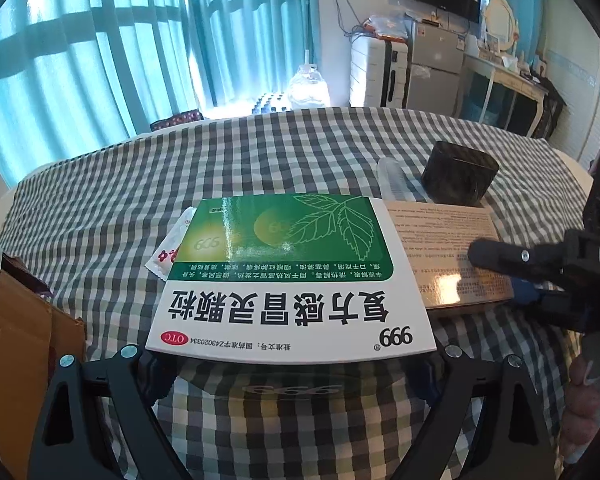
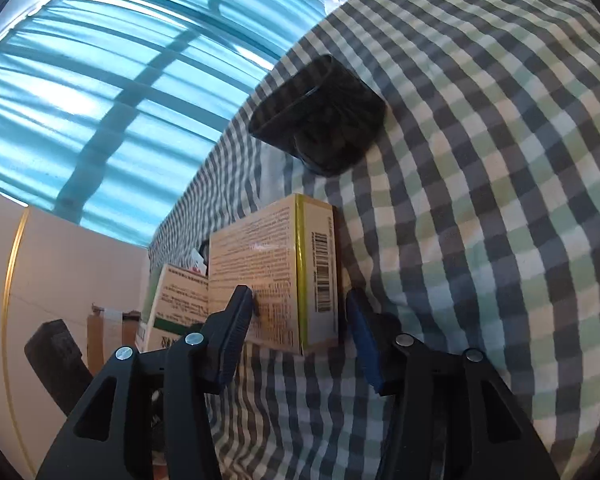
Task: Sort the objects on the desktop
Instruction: 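Lift the green medicine box with the left gripper while the right lifts the tan box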
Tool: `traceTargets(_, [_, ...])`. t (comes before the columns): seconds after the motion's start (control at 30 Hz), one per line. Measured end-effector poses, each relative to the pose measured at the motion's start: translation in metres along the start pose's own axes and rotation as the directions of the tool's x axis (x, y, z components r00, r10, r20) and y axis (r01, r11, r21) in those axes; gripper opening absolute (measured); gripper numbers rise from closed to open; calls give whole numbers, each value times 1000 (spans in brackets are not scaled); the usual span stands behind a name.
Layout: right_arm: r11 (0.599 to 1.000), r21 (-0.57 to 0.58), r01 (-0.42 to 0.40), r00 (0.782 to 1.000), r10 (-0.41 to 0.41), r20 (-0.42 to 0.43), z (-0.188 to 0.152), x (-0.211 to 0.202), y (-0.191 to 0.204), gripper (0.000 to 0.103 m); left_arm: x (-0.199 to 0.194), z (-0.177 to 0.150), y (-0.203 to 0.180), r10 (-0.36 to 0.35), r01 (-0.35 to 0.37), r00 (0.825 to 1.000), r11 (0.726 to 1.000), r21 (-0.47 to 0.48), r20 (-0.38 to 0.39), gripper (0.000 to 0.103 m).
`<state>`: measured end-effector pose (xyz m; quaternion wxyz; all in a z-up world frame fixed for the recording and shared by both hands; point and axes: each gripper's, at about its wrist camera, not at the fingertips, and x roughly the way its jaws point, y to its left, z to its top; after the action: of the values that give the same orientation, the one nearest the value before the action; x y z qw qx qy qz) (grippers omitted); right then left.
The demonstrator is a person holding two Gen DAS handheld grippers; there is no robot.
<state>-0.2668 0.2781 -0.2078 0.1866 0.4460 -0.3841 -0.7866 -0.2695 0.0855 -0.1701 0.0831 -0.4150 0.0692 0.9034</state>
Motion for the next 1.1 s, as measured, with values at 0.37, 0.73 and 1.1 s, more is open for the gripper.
traceTargets(0.37, [991,-127,-31,998,38,57,-11,-23,42,33,3,-12,15,2,-3,1000,999,-36,-20,93])
traceTargets(0.73, [950,-273,150,984,-116,137,-30,9,94,31,-8,-27,31,2,-1,1000,999,-44,5,93])
traceTargets(1.1, [660,-471,585,810,-497,310,-58,-64,128,29,-53,-50,37,-26,26,1000,997,-67,10,92])
